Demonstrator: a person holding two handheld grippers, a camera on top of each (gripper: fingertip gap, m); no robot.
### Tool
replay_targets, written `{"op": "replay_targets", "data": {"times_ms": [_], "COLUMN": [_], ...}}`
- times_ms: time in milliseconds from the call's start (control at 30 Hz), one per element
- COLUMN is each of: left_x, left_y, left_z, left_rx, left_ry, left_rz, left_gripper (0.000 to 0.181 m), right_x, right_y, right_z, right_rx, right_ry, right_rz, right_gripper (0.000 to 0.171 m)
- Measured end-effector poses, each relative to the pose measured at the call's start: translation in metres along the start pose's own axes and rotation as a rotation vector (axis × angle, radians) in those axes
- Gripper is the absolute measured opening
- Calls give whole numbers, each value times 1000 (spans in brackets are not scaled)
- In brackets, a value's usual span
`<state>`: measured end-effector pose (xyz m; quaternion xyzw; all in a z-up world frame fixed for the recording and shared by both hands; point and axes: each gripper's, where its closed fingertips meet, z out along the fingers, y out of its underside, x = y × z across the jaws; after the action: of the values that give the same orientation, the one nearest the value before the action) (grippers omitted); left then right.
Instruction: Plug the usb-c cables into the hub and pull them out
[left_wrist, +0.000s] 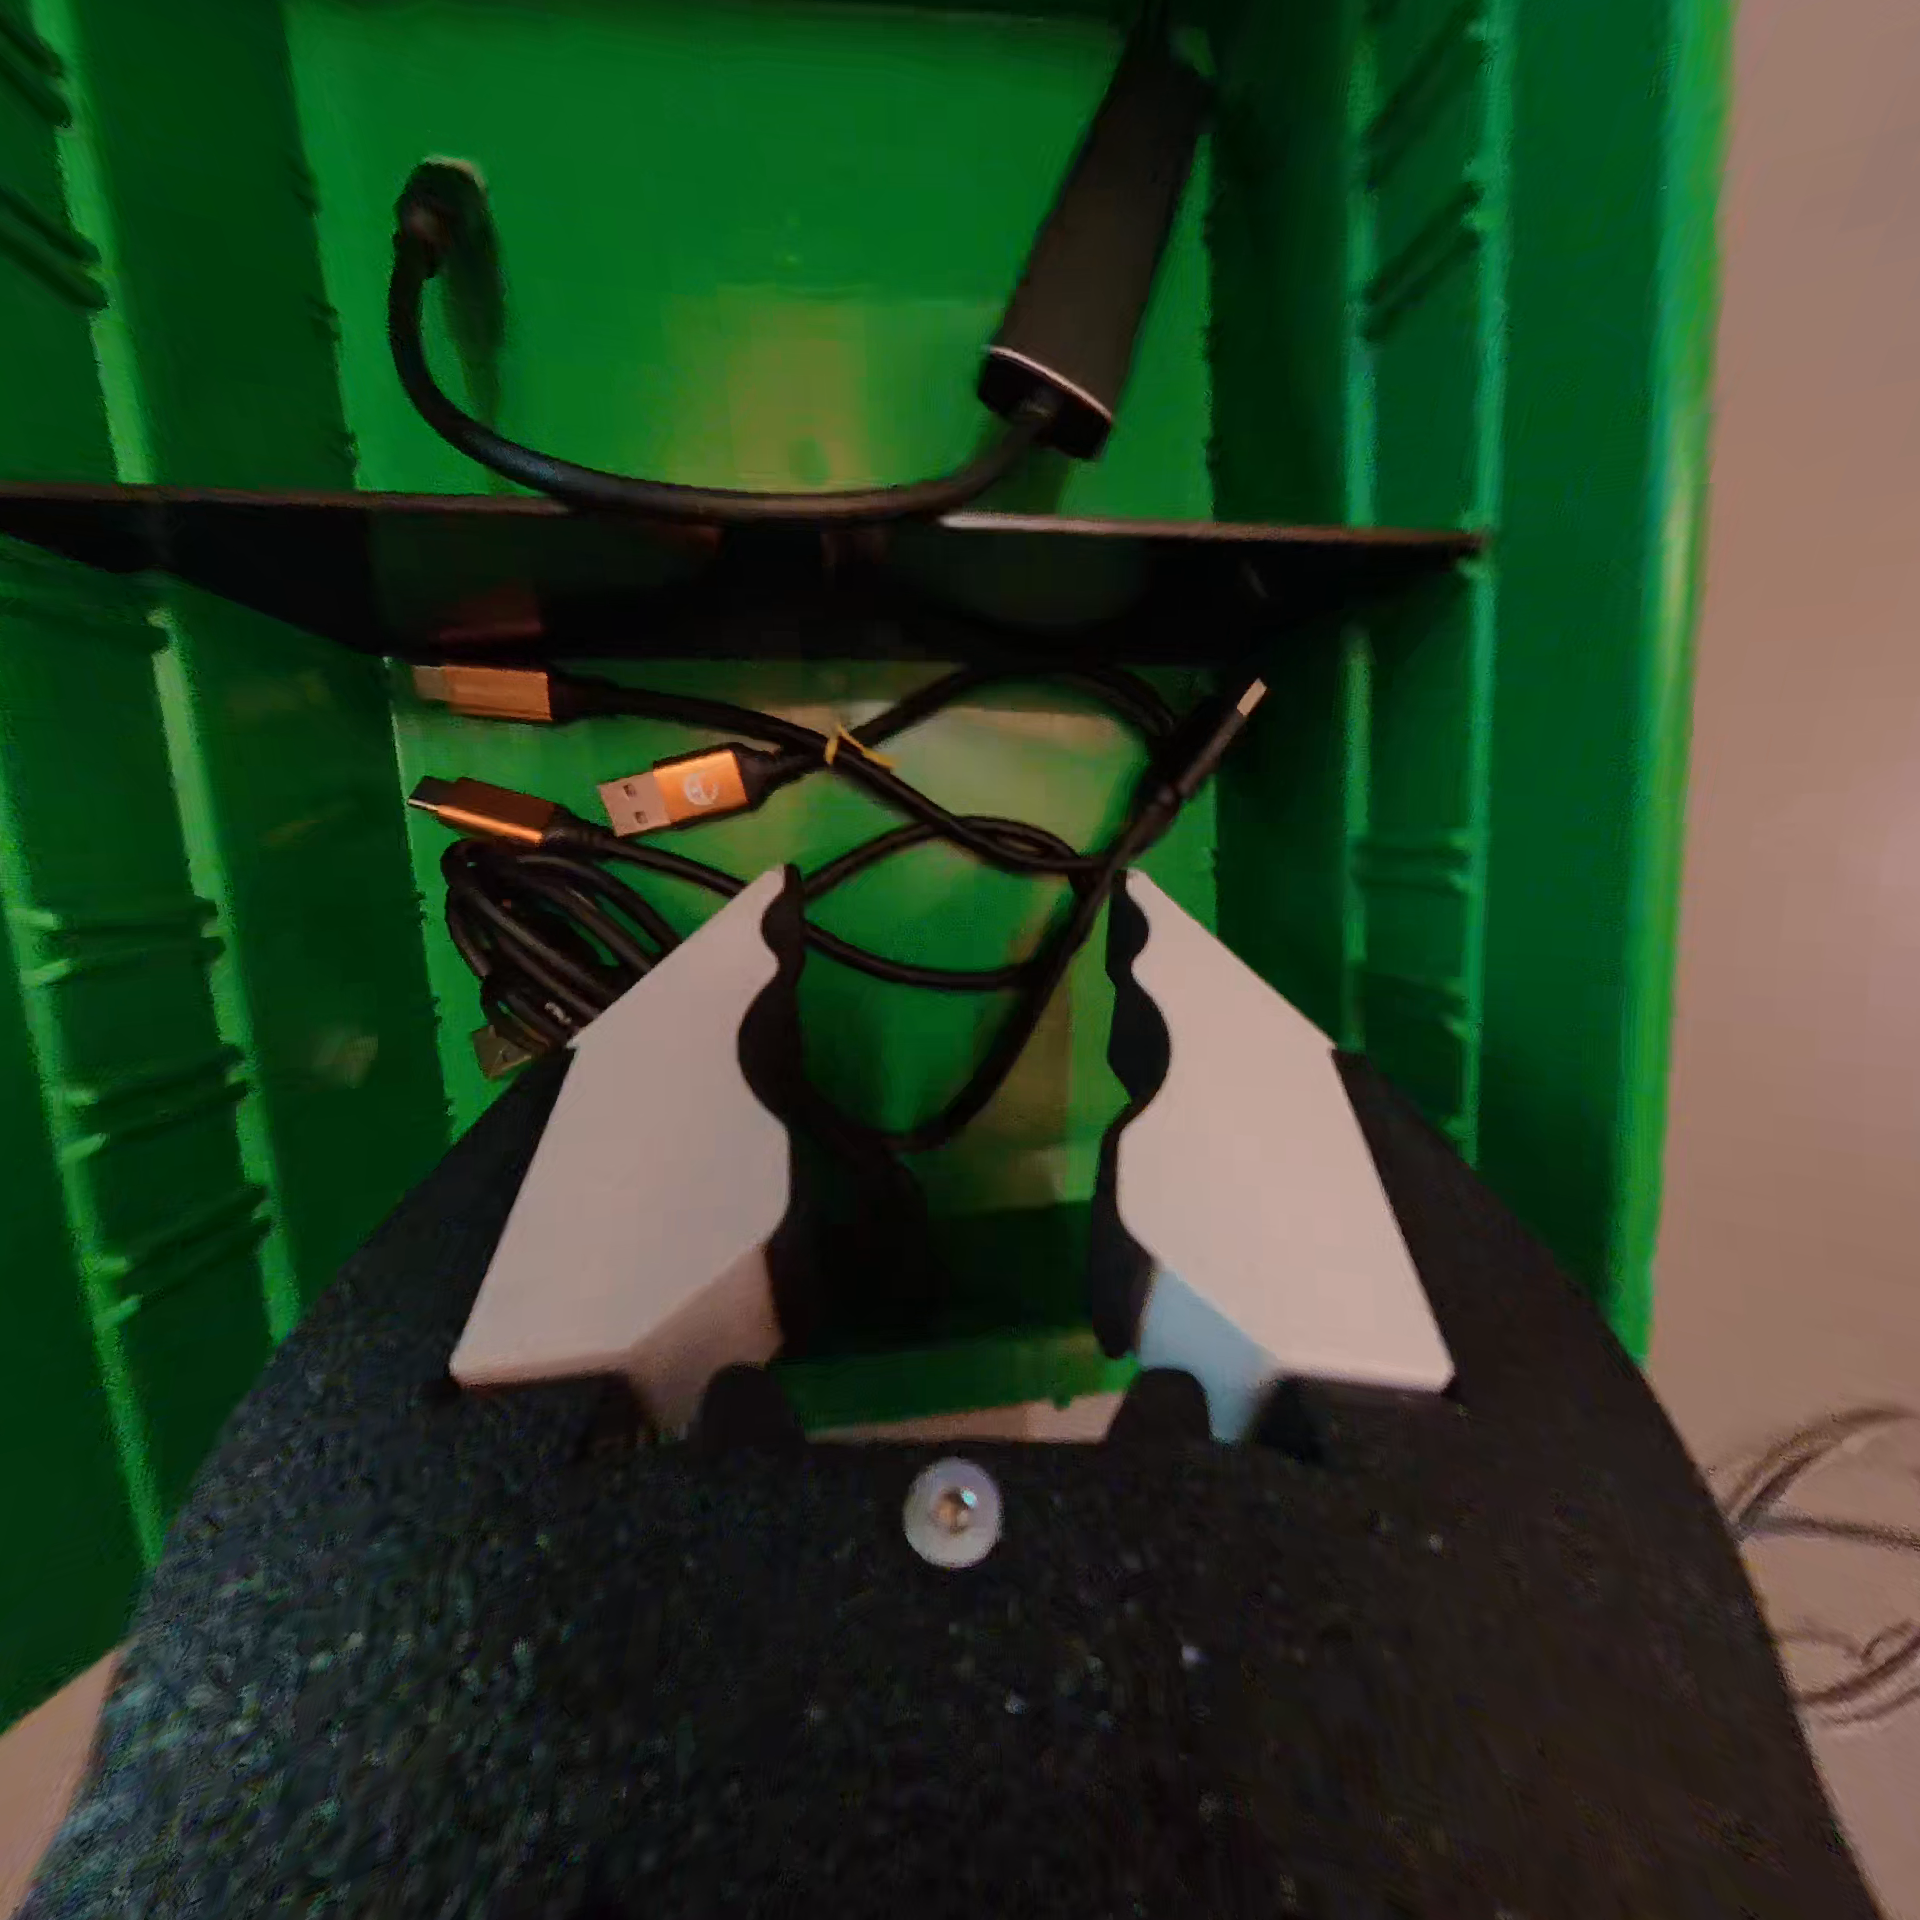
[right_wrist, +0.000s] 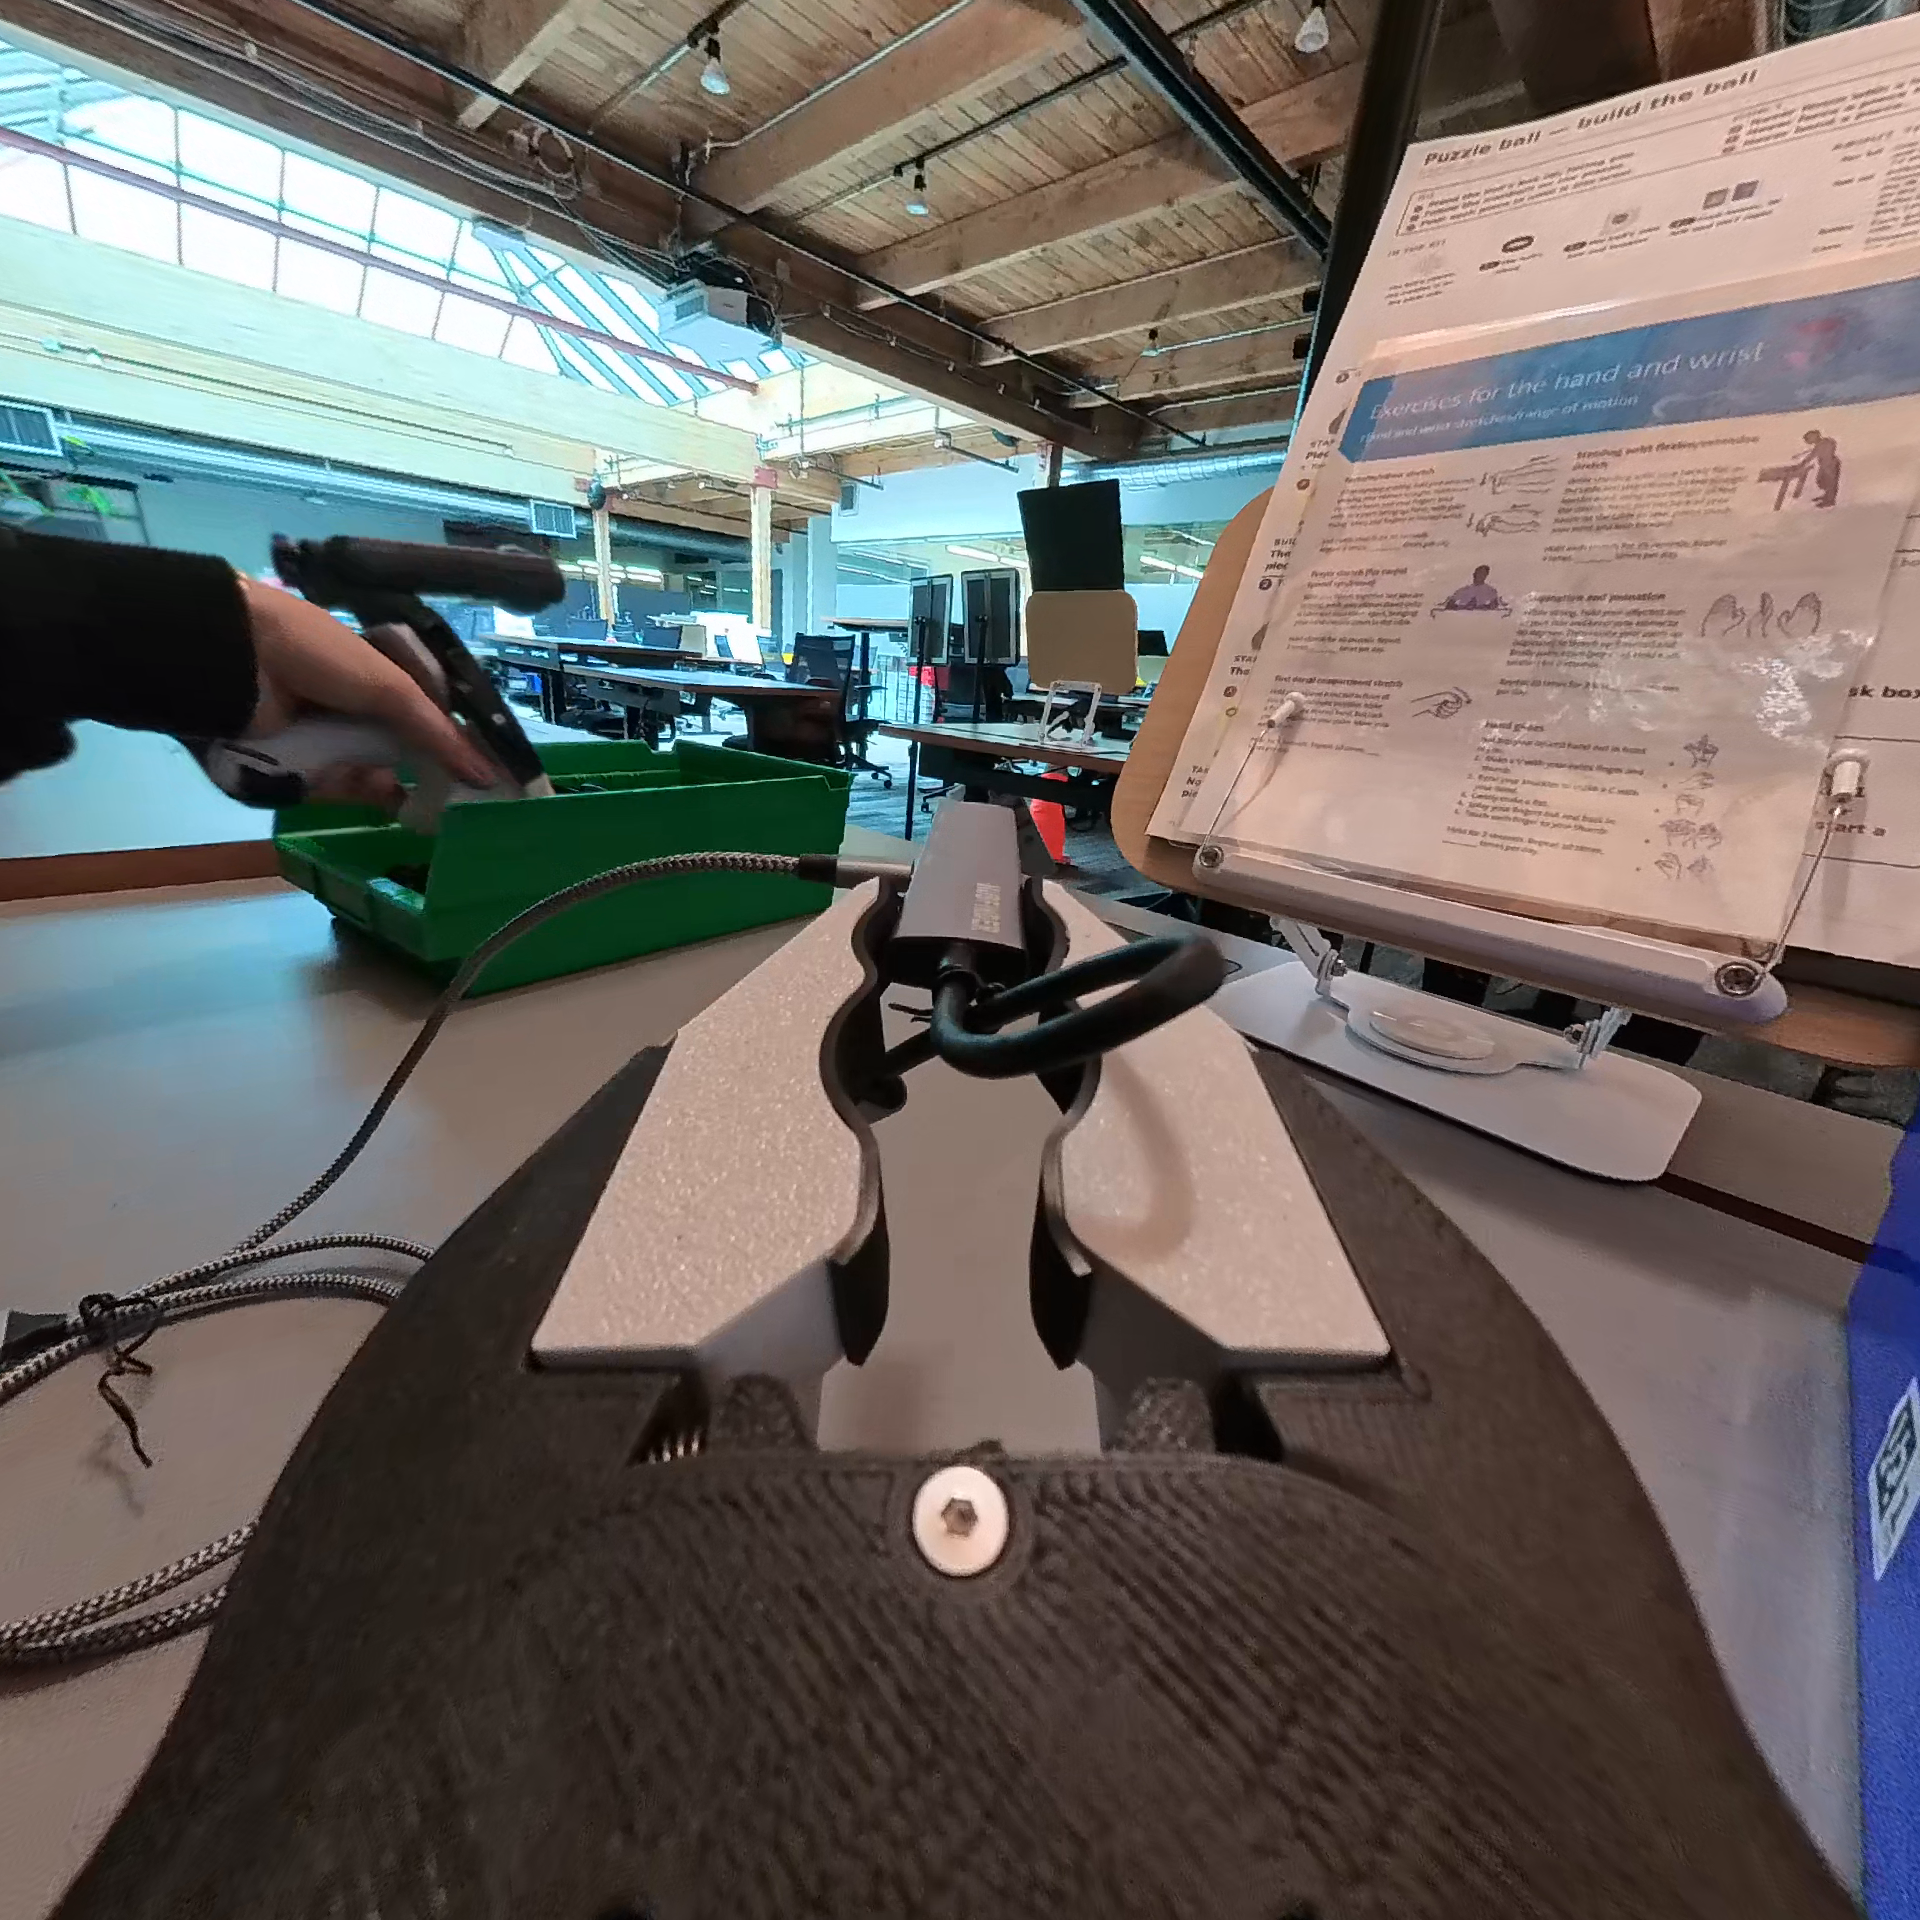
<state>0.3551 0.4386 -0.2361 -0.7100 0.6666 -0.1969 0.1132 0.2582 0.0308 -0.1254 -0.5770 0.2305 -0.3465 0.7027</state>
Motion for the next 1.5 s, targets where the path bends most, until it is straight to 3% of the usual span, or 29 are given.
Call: {"op": "replay_targets", "data": {"times_ms": [33,133,333,533,767,1067,1133,1200,1300,1500], "left_x": [-1,-4,-8,-11,1,16,36,74,125,159], "left_y": [-1,-1,0,-2,-26,-48,-56,-52,-22,102], "left_z": [6,20,32,20,-63,-145,-160,-172,-173,-105], "left_rx": [-9,-45,-52,-9,259,521,619,675,579,0], "left_ry": [2,-5,-36,-1,110,-202,-163,11,201,275], "left_rz": [-36,-103,-121,-110,96,563,579,623,785,1131], "left_gripper": [56,50,11,4,2,1,0,1,1,1], "right_x": [0,-2,-3,-1,0,-2,0,2,7,23], "right_y": [0,0,1,-2,-6,-8,-8,-9,-10,-14], "right_z": [0,1,1,1,0,0,-1,-2,-4,-9], "right_rx": [-2,-2,-6,1,13,20,21,23,27,45], "right_ry": [-1,-7,-13,-7,-3,-6,-1,5,19,62], "right_rz": [-1,-8,-9,-6,-2,-3,-3,-3,2,26], "right_gripper": [23,23,23,23,23,23,23,23,23,23]}}
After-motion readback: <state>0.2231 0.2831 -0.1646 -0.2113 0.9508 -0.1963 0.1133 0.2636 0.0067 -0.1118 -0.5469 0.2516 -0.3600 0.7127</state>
